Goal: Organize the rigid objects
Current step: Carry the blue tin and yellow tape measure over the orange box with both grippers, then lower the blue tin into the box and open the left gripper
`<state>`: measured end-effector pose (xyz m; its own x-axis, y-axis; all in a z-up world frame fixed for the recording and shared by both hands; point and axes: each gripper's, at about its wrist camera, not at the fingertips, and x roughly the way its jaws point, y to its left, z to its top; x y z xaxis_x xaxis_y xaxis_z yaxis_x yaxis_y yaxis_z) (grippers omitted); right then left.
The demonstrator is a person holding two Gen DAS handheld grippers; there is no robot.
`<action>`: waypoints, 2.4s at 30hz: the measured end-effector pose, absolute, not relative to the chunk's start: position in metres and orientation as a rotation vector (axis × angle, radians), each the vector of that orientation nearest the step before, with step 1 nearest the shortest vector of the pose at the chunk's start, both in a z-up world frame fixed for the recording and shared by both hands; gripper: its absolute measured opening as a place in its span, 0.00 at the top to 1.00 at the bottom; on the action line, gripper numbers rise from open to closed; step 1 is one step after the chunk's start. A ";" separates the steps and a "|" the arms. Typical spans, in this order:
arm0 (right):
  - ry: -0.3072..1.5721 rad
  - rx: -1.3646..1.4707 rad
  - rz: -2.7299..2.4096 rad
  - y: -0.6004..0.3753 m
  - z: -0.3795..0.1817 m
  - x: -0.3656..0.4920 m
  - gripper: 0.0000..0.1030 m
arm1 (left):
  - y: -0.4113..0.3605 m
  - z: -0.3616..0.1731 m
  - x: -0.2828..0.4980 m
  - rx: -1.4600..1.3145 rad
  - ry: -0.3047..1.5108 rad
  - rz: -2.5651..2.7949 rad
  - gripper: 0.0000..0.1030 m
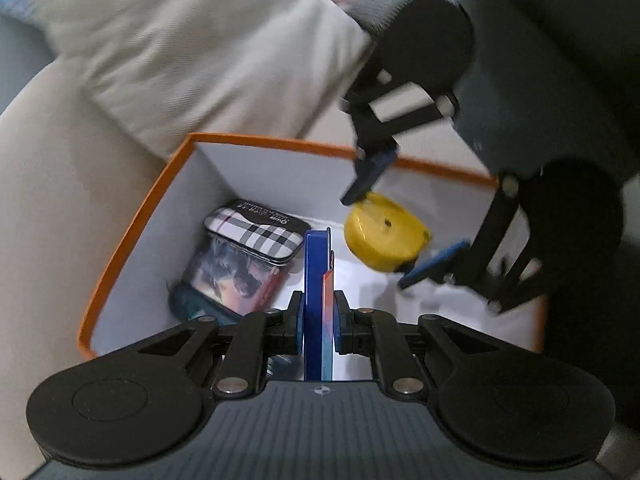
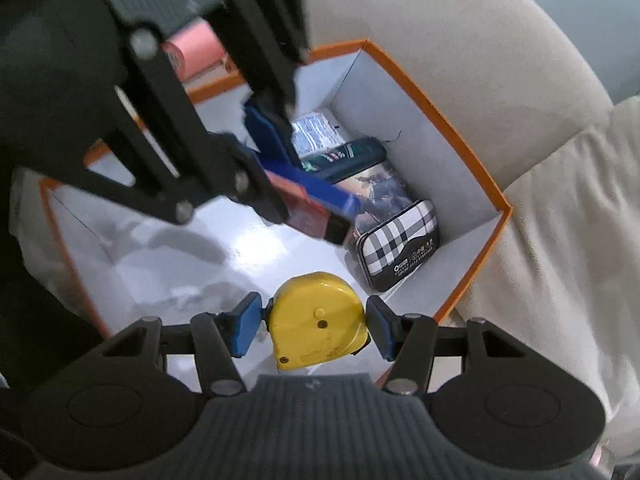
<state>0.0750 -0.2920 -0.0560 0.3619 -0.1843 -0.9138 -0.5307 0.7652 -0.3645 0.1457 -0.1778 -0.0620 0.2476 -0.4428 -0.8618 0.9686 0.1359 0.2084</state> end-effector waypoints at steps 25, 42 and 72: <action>1.262 -0.719 0.389 -0.329 -0.083 0.096 0.43 | -0.203 -0.159 0.115 1.575 0.166 -1.230 0.77; 1.270 -0.682 0.369 -0.333 -0.092 0.103 0.43 | -0.201 -0.116 0.143 1.253 0.620 -1.098 0.62; 1.260 -0.748 0.395 -0.325 -0.092 0.098 0.43 | -0.186 -0.108 0.160 0.797 1.100 -1.101 0.70</action>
